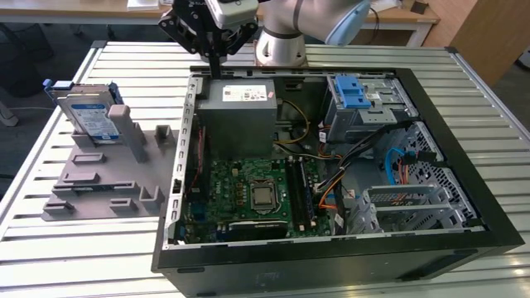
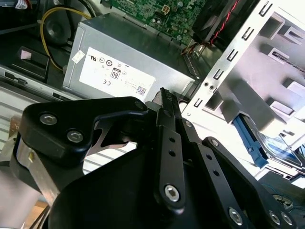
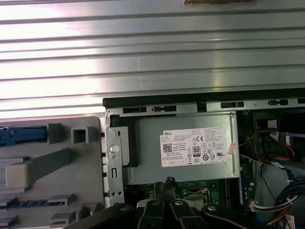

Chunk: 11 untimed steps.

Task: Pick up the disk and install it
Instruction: 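Reach for the disk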

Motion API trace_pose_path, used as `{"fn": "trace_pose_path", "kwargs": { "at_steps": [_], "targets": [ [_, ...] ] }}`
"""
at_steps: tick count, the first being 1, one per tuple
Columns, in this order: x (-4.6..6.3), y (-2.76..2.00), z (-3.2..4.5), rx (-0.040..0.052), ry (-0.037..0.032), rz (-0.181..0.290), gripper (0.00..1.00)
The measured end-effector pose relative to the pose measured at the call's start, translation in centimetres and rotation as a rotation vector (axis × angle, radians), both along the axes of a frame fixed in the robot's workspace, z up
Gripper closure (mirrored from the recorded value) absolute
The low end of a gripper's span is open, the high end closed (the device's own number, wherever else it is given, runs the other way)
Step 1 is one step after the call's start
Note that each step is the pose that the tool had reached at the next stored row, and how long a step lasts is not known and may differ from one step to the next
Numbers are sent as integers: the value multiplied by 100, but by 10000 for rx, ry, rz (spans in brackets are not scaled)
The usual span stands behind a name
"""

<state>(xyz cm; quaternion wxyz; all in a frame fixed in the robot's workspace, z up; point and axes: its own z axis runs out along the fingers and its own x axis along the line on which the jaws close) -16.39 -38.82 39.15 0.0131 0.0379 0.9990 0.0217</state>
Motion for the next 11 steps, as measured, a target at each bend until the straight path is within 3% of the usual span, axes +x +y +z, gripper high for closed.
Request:
{"fn": "trace_pose_path", "kwargs": {
  "at_steps": [11],
  "targets": [
    [-62, 16, -4, 0, 0, 0, 89]
  ]
}}
